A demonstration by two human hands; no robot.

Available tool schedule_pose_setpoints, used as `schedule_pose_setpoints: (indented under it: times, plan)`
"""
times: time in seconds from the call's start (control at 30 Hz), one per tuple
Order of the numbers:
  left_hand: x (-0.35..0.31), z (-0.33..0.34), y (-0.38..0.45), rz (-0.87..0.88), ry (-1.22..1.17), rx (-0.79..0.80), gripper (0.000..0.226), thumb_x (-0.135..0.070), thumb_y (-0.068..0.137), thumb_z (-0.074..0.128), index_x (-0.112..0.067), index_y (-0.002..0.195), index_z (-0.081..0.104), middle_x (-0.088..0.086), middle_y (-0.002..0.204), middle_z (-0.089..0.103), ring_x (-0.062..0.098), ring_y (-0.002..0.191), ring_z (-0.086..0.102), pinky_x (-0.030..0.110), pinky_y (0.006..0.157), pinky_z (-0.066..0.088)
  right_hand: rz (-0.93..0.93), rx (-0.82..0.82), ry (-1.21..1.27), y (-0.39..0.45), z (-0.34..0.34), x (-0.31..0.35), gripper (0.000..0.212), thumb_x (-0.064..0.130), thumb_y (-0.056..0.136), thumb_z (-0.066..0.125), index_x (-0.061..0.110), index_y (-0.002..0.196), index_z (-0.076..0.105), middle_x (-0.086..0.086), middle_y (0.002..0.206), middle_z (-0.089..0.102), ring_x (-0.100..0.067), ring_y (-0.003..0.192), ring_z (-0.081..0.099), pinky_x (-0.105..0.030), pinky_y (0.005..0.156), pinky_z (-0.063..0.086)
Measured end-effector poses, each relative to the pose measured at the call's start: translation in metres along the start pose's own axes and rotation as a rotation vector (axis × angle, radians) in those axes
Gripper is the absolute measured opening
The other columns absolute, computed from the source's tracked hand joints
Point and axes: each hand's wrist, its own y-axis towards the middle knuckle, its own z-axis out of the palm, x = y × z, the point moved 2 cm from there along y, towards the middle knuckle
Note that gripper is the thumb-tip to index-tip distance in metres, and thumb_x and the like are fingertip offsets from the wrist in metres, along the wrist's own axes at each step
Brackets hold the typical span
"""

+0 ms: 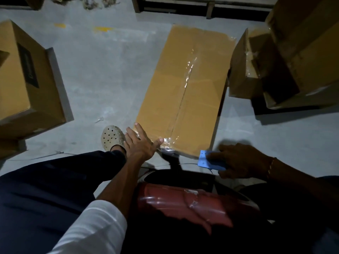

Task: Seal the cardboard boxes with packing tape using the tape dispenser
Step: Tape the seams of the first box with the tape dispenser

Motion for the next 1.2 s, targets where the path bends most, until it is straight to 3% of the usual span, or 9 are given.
schedule_pose_setpoints:
  times: [0.1,0.2,0.33,0.57,0.67,0.73,0.83,0.97,1.2]
  plan:
    - [0.000,0.000,0.003,-0.009,0.003,0.015,0.119,-0.086,0.081,0.036,-0.018,0.153,-0.029,0.025,0.159,-0.029,0.040,0.151,-0.019,0.053,0.122,-0.003,0.023,-0.031,0.018,0.000,0.004,-0.002,0.067,0.058,0.088,0.057,0.042,0.148,0.032,-0.003,0.130,0.051,-0.027,0.113,0.058,-0.034,0.085,0.045]
    - [0.001,0.000,0.004,-0.010,0.011,0.017,0.119,-0.087,0.080,0.035,-0.019,0.153,-0.028,0.025,0.159,-0.028,0.041,0.150,-0.018,0.054,0.122,-0.004,0.030,-0.027,0.020,-0.004,0.005,-0.004,0.062,0.057,0.087,0.059,0.042,0.143,0.038,-0.002,0.124,0.054,-0.026,0.110,0.058,-0.028,0.076,0.034]
    - [0.000,0.000,0.002,-0.017,0.031,0.028,0.119,-0.089,0.079,0.032,-0.018,0.152,-0.029,0.026,0.159,-0.028,0.042,0.150,-0.019,0.055,0.122,-0.005,0.048,-0.047,0.066,-0.012,0.007,-0.006,0.053,0.056,0.085,0.059,0.042,0.133,0.045,0.000,0.117,0.054,-0.025,0.104,0.059,-0.032,0.079,0.042]
    - [-0.004,-0.007,-0.004,-0.029,0.071,0.071,0.118,-0.088,0.080,0.030,-0.017,0.151,-0.032,0.027,0.157,-0.031,0.043,0.149,-0.022,0.057,0.122,-0.007,0.049,-0.058,0.021,-0.008,-0.001,-0.002,0.054,0.056,0.085,0.061,0.035,0.133,0.049,-0.003,0.121,0.059,-0.025,0.109,0.060,-0.033,0.085,0.044]
    - [-0.015,-0.013,-0.012,-0.033,0.190,0.012,0.113,-0.083,0.086,0.030,-0.012,0.154,-0.024,0.026,0.158,-0.030,0.043,0.148,-0.023,0.057,0.121,-0.008,0.055,-0.062,-0.015,-0.006,0.001,-0.001,0.052,0.056,0.086,0.060,0.036,0.132,0.048,-0.002,0.120,0.059,-0.026,0.106,0.061,-0.032,0.079,0.041]
    - [-0.038,-0.010,-0.019,0.102,0.355,-0.079,0.105,-0.079,0.090,0.029,-0.012,0.156,-0.016,0.025,0.159,-0.030,0.045,0.148,-0.022,0.059,0.121,-0.007,0.062,-0.070,-0.043,-0.008,0.005,-0.002,0.050,0.056,0.087,0.058,0.037,0.132,0.047,-0.001,0.121,0.057,-0.025,0.105,0.061,-0.031,0.075,0.038]
    - [-0.065,0.012,-0.026,0.289,0.400,0.005,0.113,-0.088,0.083,0.023,-0.013,0.155,-0.021,0.023,0.157,-0.035,0.041,0.147,-0.029,0.060,0.119,-0.007,0.073,-0.053,-0.027,-0.013,0.012,-0.005,0.056,0.058,0.087,0.057,0.040,0.138,0.041,-0.001,0.125,0.052,-0.027,0.107,0.060,-0.033,0.078,0.042]
    - [-0.057,0.022,-0.018,0.251,0.408,0.078,0.120,-0.097,0.072,0.015,-0.020,0.154,-0.026,0.016,0.155,-0.042,0.034,0.146,-0.034,0.064,0.118,-0.005,0.072,-0.014,0.059,-0.020,0.019,-0.011,0.069,0.059,0.088,0.057,0.043,0.148,0.028,-0.003,0.133,0.046,-0.029,0.110,0.059,-0.036,0.086,0.045]
    - [-0.054,0.025,-0.014,0.261,0.403,0.077,0.119,-0.099,0.070,0.013,-0.024,0.154,-0.026,0.013,0.154,-0.044,0.030,0.145,-0.036,0.067,0.117,-0.007,0.028,0.007,0.121,-0.032,0.023,-0.021,0.074,0.059,0.092,0.054,0.040,0.153,0.018,-0.003,0.131,0.043,-0.026,0.107,0.057,-0.032,0.080,0.039]
